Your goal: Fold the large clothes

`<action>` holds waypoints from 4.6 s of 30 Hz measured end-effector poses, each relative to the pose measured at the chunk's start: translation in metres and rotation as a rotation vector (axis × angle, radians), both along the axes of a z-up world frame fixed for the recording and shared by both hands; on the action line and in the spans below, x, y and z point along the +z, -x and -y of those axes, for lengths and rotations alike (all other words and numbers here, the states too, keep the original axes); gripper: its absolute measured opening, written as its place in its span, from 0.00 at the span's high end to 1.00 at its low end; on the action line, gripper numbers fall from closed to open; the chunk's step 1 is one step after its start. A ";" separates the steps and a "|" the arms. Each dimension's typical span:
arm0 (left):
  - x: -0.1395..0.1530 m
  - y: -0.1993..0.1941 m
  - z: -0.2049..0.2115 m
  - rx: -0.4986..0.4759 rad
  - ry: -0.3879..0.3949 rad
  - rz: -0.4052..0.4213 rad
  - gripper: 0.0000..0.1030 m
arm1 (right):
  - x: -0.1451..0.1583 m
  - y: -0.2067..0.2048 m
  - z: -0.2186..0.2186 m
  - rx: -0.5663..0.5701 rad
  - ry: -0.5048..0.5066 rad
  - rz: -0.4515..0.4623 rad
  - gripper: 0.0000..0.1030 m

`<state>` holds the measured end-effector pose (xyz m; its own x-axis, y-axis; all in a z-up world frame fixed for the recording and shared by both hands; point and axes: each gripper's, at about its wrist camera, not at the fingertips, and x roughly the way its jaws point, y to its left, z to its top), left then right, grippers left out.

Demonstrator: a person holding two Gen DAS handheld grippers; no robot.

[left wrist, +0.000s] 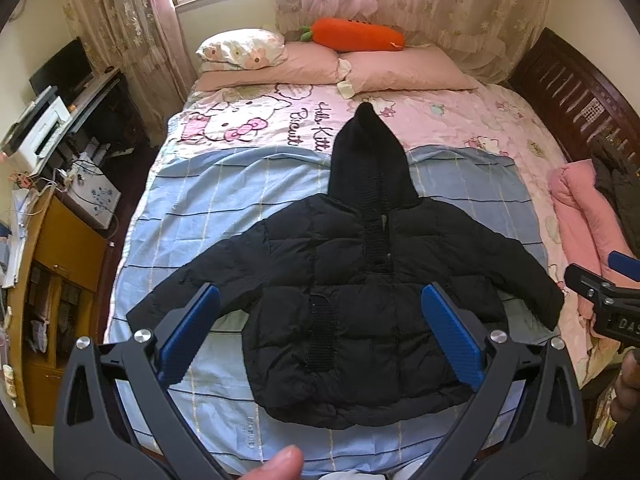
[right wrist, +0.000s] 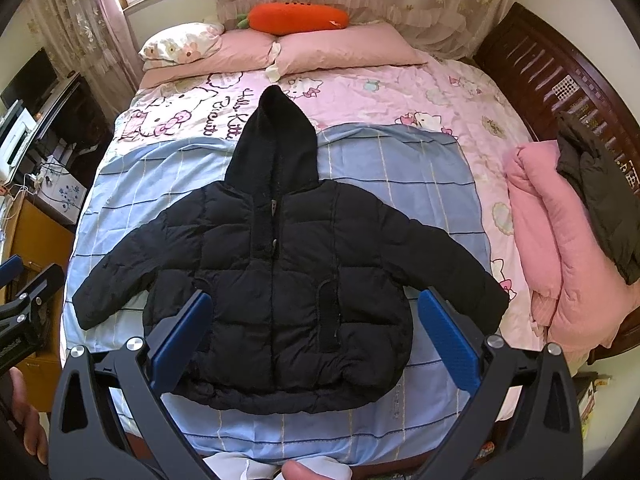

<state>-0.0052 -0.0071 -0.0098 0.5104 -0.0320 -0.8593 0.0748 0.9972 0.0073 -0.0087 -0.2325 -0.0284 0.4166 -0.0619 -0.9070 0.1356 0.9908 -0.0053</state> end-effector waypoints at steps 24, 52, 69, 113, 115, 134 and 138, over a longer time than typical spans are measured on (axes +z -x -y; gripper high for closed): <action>-0.297 -0.005 -0.323 0.862 0.542 -0.266 0.02 | -0.122 -0.061 0.021 -0.097 0.003 -0.292 0.01; -0.404 -0.157 -0.158 0.418 0.084 -0.332 0.02 | -0.427 -0.449 0.050 0.030 -0.106 -0.300 0.12; -0.430 -0.149 -0.152 0.393 0.015 -0.250 0.02 | -0.370 -0.413 0.005 0.364 0.075 -0.004 0.90; -0.334 -0.299 0.068 -0.240 -0.017 0.175 0.91 | -0.323 -0.279 0.063 0.365 -0.175 0.265 1.00; -0.330 -0.266 0.063 -0.276 -0.035 0.197 0.91 | -0.318 -0.250 0.066 0.389 -0.177 0.270 1.00; -0.403 -0.177 0.064 -0.353 -0.191 0.141 0.91 | -0.282 -0.353 -0.022 0.505 -0.199 0.140 0.12; -0.406 -0.171 0.066 -0.350 -0.180 0.143 0.91 | -0.307 -0.403 -0.099 0.649 -0.167 -0.055 0.21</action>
